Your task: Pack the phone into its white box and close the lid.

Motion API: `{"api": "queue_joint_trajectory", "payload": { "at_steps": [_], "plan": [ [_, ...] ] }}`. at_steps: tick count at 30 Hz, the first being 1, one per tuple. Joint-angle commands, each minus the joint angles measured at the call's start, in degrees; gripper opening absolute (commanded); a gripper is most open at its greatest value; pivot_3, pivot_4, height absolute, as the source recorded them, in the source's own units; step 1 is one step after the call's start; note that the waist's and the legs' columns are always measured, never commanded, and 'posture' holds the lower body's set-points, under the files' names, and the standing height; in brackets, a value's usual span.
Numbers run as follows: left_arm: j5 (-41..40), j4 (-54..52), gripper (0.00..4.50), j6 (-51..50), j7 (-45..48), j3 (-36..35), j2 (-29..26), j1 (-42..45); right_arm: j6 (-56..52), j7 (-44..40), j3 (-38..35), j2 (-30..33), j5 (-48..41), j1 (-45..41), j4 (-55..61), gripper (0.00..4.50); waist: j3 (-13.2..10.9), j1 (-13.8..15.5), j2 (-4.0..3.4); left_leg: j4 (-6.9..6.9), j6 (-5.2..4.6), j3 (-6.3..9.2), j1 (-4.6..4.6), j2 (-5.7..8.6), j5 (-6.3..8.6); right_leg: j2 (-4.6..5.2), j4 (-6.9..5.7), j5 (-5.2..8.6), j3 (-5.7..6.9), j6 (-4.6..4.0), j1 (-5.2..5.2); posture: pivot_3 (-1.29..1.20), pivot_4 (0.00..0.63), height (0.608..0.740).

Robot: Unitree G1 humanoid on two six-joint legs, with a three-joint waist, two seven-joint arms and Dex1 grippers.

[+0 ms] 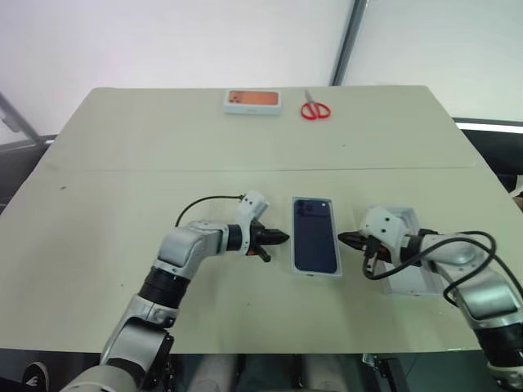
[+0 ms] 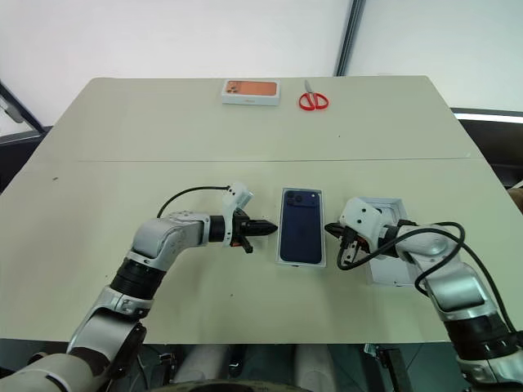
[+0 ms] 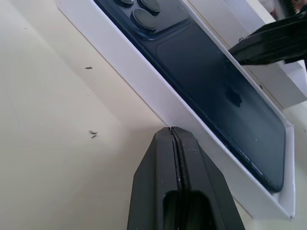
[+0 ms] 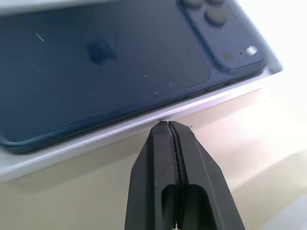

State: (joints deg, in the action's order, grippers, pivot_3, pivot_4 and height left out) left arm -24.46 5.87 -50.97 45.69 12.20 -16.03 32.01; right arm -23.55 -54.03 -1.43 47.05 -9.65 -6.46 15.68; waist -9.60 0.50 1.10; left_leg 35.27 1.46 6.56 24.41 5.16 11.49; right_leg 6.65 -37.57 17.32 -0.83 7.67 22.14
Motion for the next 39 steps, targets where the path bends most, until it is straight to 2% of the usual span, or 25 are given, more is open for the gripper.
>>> {"api": "queue_joint_trajectory", "payload": {
  "at_steps": [1, 4, 7, 9, 10, 13, 15, 17, 21, 26, 29, 31, 39],
  "plan": [
    [-1.35, -0.63, 0.03, 4.26, 5.06, -3.85, -4.47, 0.30, -1.02, 0.52, -4.02, 2.25, -0.84, 3.50, 3.88, 0.00, 0.00, 0.07, 0.00, -0.02, 0.00, 0.00, 0.01, 0.00, 0.00, 0.00, 0.00, 0.00, 0.00, 0.00, 0.02, 0.00, 0.150, 0.740],
    [-1.43, 0.48, 0.03, 7.08, 9.08, -5.33, -8.23, 0.49, -2.57, 2.94, -6.78, 2.33, -0.74, 4.94, 3.46, 0.00, -0.01, 0.14, -0.01, -0.02, 0.00, -0.02, 0.01, 0.01, 0.00, 0.02, 0.00, 0.00, -0.02, -0.01, 0.03, 0.00, 0.150, 0.740],
    [-1.88, 1.53, 0.03, 8.15, 12.66, -6.56, -11.17, 0.77, -11.86, 5.70, -10.53, 0.69, -5.38, 3.50, 5.96, 0.00, -0.01, 0.16, -0.02, 0.00, 0.00, -0.05, 0.02, 0.02, 0.00, 0.05, 0.00, 0.00, -0.04, -0.01, 0.02, 0.00, 0.150, 0.740],
    [-2.55, 1.43, 0.56, 9.52, 15.49, -7.38, -12.86, 0.26, -18.27, 7.14, -13.71, -0.33, -9.91, 1.89, 8.48, 0.53, -0.01, 0.15, -0.03, -0.01, 0.00, -0.04, 0.03, 0.01, 0.00, 0.06, 0.00, 0.00, -0.04, -0.01, 0.05, 0.00, 0.150, 0.740],
    [-2.81, 1.26, 0.95, 10.78, 16.33, -7.97, -13.34, -0.07, -21.77, 8.37, -15.02, -0.75, -11.71, 0.87, 9.70, 0.89, -0.02, 0.09, -0.02, -0.03, 0.00, -0.04, 0.05, 0.01, 0.00, 0.06, 0.00, 0.00, -0.04, -0.01, 0.08, 0.00, 0.150, 0.740],
    [-2.09, 1.47, 2.39, 17.76, 18.59, -9.33, -14.12, -1.48, -30.46, 12.03, -16.79, 0.03, -13.57, -0.52, 13.61, 2.40, -0.02, 0.15, -0.03, -0.04, 0.00, -0.02, 0.05, -0.01, 0.00, 0.06, 0.00, 0.00, -0.04, -0.02, 0.08, 0.00, 0.150, 0.740],
    [-1.58, 1.94, 3.60, 21.26, 19.86, -9.58, -14.42, -2.16, -33.79, 13.40, -16.71, 1.22, -13.60, 0.11, 15.63, 3.63, -0.02, 0.23, -0.03, -0.04, 0.00, -0.02, 0.05, -0.01, 0.00, 0.10, 0.01, 0.00, -0.04, -0.02, 0.08, 0.00, 0.150, 0.740],
    [-2.54, 2.78, 4.49, 22.63, 21.85, -10.38, -14.81, -2.33, -41.43, 15.73, -17.85, -0.74, -16.57, 1.54, 20.29, 4.49, -0.02, 0.35, -0.03, -0.04, 0.00, -0.03, 0.07, 0.00, 0.00, 0.12, 0.02, 0.00, -0.04, -0.02, 0.09, 0.00, 0.150, 0.740],
    [-2.51, 4.07, 4.49, 26.16, 25.22, -10.48, -15.61, -2.97, -50.23, 20.22, -17.41, -2.22, -17.52, 4.42, 26.21, 4.49, -0.02, 0.22, -0.03, -0.03, -0.01, 0.00, 0.09, 0.00, 0.01, 0.14, 0.02, 0.00, -0.04, -0.03, 0.09, 0.00, 0.150, 0.740],
    [-1.48, 2.98, 4.49, 35.39, 27.64, -11.10, -15.45, -5.85, -53.60, 25.79, -16.66, -1.34, -14.51, 5.98, 27.62, 4.49, -0.02, 0.10, -0.04, -0.04, -0.03, -0.06, 0.08, -0.01, 0.02, 0.15, 0.01, 0.00, -0.08, -0.03, 0.14, 0.00, 0.150, 0.740],
    [-2.09, 2.75, 4.49, 37.99, 28.19, -11.54, -14.84, -6.96, -58.49, 29.08, -17.08, -4.90, -14.84, 5.12, 29.51, 4.49, -0.02, 0.16, -0.04, -0.06, -0.03, -0.06, 0.08, -0.04, 0.02, 0.14, 0.01, 0.01, -0.07, -0.03, 0.14, 0.00, 0.150, 0.740],
    [-3.08, 2.32, 4.49, 37.62, 28.59, -11.55, -14.46, -7.43, -63.82, 31.04, -18.59, -10.29, -15.31, 2.57, 30.21, 4.49, -0.01, 0.13, -0.03, -0.06, -0.03, -0.03, 0.08, -0.06, 0.01, 0.13, 0.01, 0.00, -0.07, -0.03, 0.13, 0.00, 0.150, 0.740],
    [-3.40, -0.01, 4.49, 36.70, 27.26, -11.40, -13.32, -8.61, -68.95, 37.48, -15.19, -12.52, -12.54, -1.23, 30.68, 4.49, -0.01, 0.14, -0.07, -0.05, -0.03, -0.05, 0.08, -0.02, 0.01, 0.09, 0.00, -0.01, -0.06, -0.03, 0.12, 0.00, 0.150, 0.740]
  ]
}}
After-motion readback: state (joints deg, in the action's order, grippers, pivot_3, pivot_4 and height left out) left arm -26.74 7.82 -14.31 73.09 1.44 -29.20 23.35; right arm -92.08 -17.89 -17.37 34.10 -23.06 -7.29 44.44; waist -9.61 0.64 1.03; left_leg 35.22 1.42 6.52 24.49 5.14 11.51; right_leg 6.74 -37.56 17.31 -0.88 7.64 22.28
